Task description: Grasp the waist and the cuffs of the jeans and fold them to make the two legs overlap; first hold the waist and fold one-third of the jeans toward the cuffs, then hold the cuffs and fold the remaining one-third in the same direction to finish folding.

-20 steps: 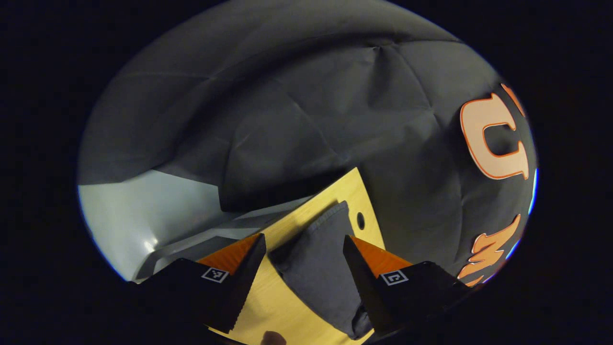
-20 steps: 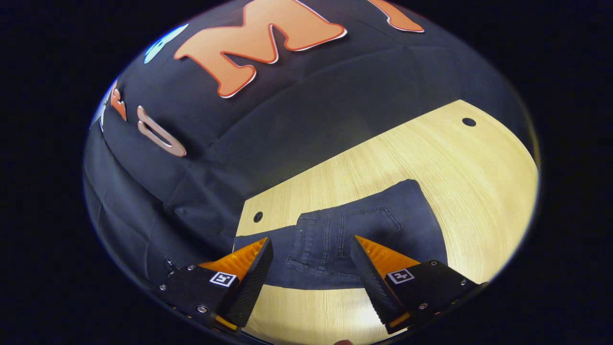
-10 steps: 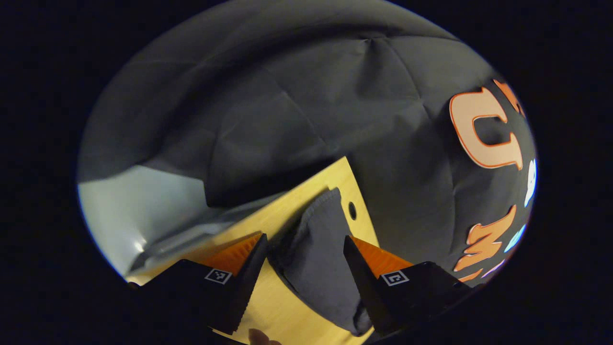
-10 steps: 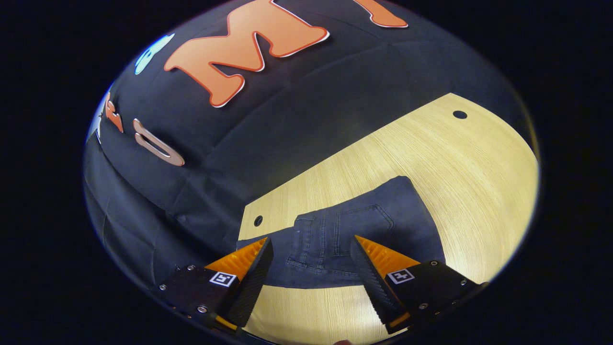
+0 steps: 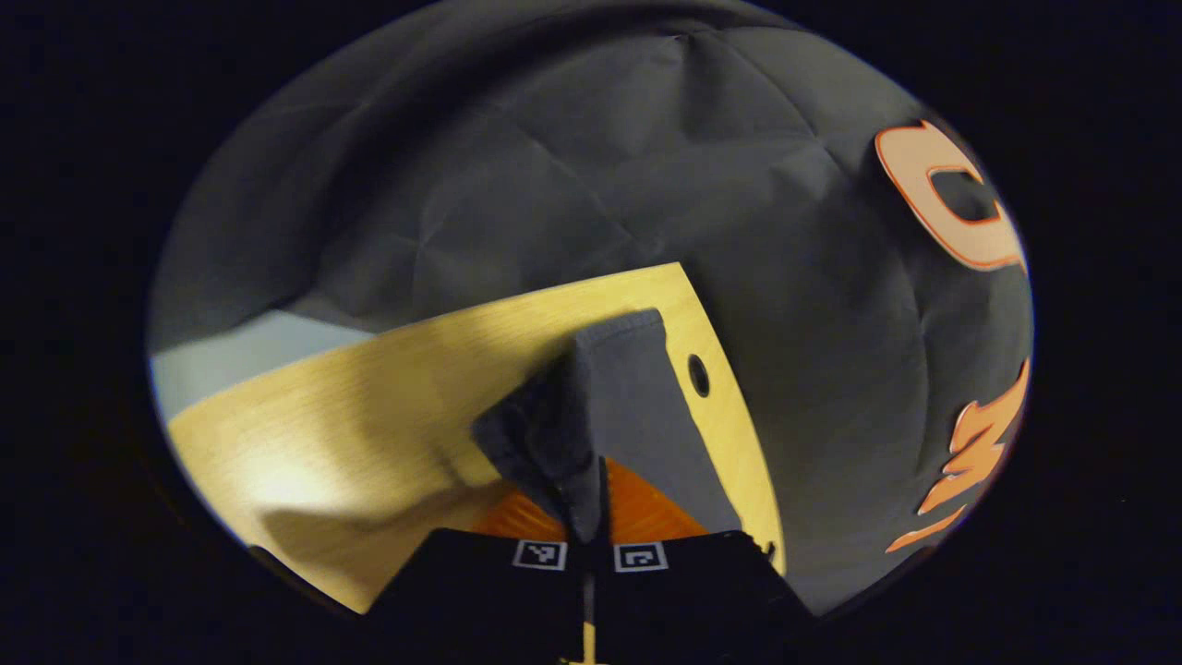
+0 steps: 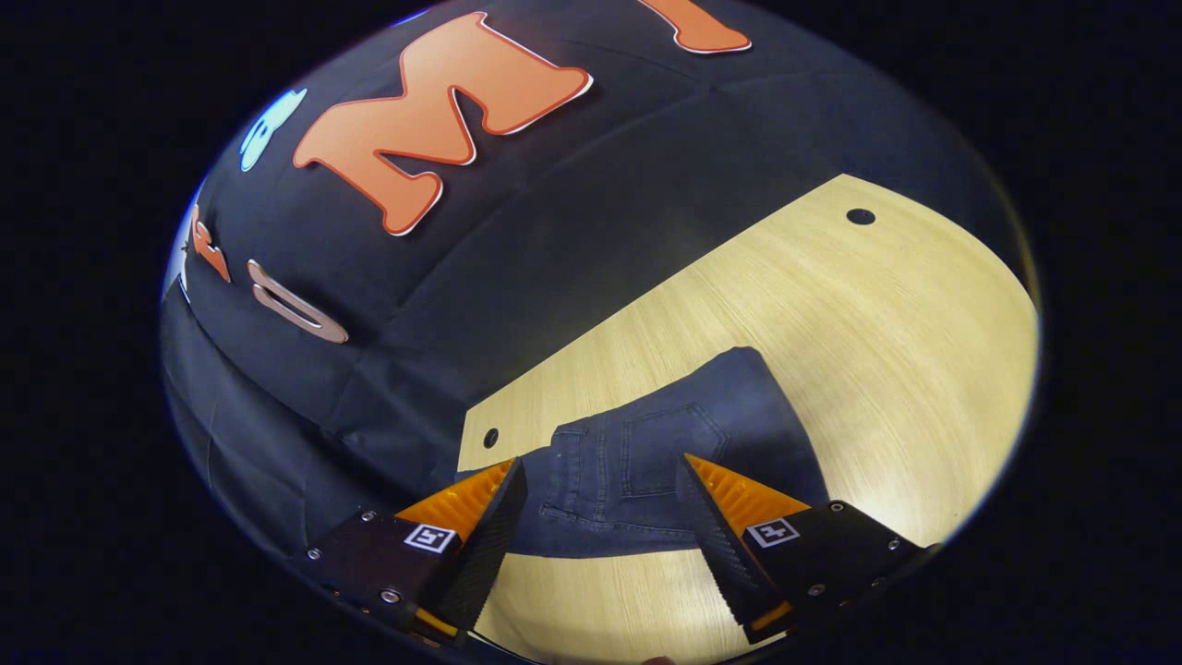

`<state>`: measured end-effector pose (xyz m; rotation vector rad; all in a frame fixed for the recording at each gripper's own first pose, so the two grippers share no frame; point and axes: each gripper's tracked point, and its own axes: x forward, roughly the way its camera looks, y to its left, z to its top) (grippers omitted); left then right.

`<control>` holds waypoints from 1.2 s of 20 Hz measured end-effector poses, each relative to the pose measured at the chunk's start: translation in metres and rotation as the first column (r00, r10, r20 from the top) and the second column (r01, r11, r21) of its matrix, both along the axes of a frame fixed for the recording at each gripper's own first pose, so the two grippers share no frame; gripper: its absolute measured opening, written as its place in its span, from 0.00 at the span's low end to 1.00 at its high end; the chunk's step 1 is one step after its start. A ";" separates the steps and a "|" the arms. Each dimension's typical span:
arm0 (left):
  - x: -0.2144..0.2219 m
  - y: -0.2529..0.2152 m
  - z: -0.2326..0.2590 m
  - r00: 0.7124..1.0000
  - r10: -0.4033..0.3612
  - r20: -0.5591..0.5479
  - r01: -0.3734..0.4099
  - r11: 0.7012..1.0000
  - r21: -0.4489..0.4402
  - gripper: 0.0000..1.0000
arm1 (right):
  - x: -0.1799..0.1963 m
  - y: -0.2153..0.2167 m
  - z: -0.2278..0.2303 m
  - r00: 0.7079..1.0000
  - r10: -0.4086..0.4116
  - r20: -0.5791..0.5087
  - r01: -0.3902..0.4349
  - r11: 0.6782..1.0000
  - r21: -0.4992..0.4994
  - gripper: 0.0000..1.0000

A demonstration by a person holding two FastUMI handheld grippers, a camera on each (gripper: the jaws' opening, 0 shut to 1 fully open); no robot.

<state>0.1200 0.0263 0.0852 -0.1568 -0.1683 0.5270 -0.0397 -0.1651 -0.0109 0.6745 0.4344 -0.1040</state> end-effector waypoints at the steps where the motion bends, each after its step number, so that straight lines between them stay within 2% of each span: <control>1: -0.004 -0.017 0.003 1.000 -0.023 0.010 0.023 1.000 0.018 0.05 | -0.001 -0.006 -0.002 1.000 -0.012 -0.004 0.012 1.000 -0.017 0.99; 4: 0.008 -0.058 0.021 0.998 -0.039 -0.055 0.048 0.984 0.174 0.03 | 0.000 -0.016 -0.006 1.000 -0.022 -0.005 0.022 1.000 -0.021 0.98; 8: 0.010 -0.133 0.034 0.993 -0.086 -0.086 0.109 0.947 0.303 0.03 | -0.002 -0.025 -0.010 1.000 -0.028 0.006 0.028 0.999 -0.017 0.99; 12: 0.025 -0.218 0.018 0.981 -0.122 -0.153 0.177 0.885 0.430 0.02 | -0.011 -0.038 -0.011 1.000 -0.020 0.012 0.020 0.999 -0.036 0.98; 18: 0.080 -0.325 -0.056 0.940 -0.127 -0.318 0.295 0.773 0.561 0.03 | -0.030 -0.075 -0.006 0.999 -0.035 0.040 0.035 0.999 0.002 0.98; 22: 0.114 -0.373 -0.131 0.887 -0.091 -0.453 0.382 0.697 0.606 0.02 | -0.046 -0.112 -0.012 0.996 -0.079 0.039 0.078 0.996 0.040 0.98; 24: 0.142 -0.388 -0.178 0.854 -0.063 -0.517 0.417 0.676 0.608 0.03 | -0.058 -0.131 -0.018 0.994 -0.101 0.030 0.100 0.994 0.045 0.98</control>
